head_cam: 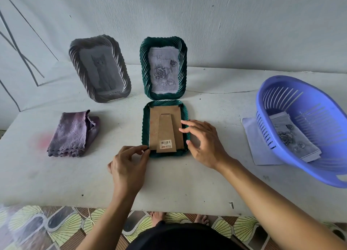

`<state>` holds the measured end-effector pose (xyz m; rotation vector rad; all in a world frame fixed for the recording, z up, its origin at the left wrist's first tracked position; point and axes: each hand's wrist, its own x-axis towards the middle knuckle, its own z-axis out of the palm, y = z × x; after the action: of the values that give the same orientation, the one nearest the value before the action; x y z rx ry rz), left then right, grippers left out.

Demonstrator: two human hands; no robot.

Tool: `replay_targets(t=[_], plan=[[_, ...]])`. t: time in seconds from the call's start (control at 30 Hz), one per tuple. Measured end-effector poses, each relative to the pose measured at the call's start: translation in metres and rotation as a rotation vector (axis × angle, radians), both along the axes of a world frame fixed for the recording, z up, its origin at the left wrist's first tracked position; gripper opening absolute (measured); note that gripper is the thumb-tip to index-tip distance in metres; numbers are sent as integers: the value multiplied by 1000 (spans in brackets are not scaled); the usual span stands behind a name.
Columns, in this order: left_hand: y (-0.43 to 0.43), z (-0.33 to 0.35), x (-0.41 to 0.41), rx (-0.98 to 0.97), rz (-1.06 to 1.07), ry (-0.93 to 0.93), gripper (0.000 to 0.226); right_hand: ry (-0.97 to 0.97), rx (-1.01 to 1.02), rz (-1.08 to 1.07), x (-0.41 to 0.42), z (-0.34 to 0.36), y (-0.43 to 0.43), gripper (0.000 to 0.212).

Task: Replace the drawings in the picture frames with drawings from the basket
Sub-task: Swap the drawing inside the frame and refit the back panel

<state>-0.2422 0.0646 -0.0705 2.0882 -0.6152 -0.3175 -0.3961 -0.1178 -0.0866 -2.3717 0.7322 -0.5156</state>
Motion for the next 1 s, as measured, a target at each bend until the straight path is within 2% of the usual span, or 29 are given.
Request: replay_targets(t=[0.17,0.23,0.33,0.47,0.57,0.67,0.9,1.0], plan=[[4,0,7,2,-91,-42,33,-8,9,-14,1,-1,1,37],[5,1,11,6,-117,-64,26,-4,20,-16,1,-3,1,37],[6,2,16,79,-183,-173,16,9,25,-12,1,-3,2,38],[7,-2,34,105,-296,-318,27,20,36,-9,1,1,1,39],[10,-7,37,30,-301,-277,24,32,40,-11,1,2,1,39],[10,-6,28,-25,-237,-196,10,34,33,-16,2,1,3,39],[3,-3,11,-23,-98,-44,27,49,-27,-21,3,-1,8,41],[-1,-2,12,19,-64,-28,22,56,-31,-18,2,-2,10,43]])
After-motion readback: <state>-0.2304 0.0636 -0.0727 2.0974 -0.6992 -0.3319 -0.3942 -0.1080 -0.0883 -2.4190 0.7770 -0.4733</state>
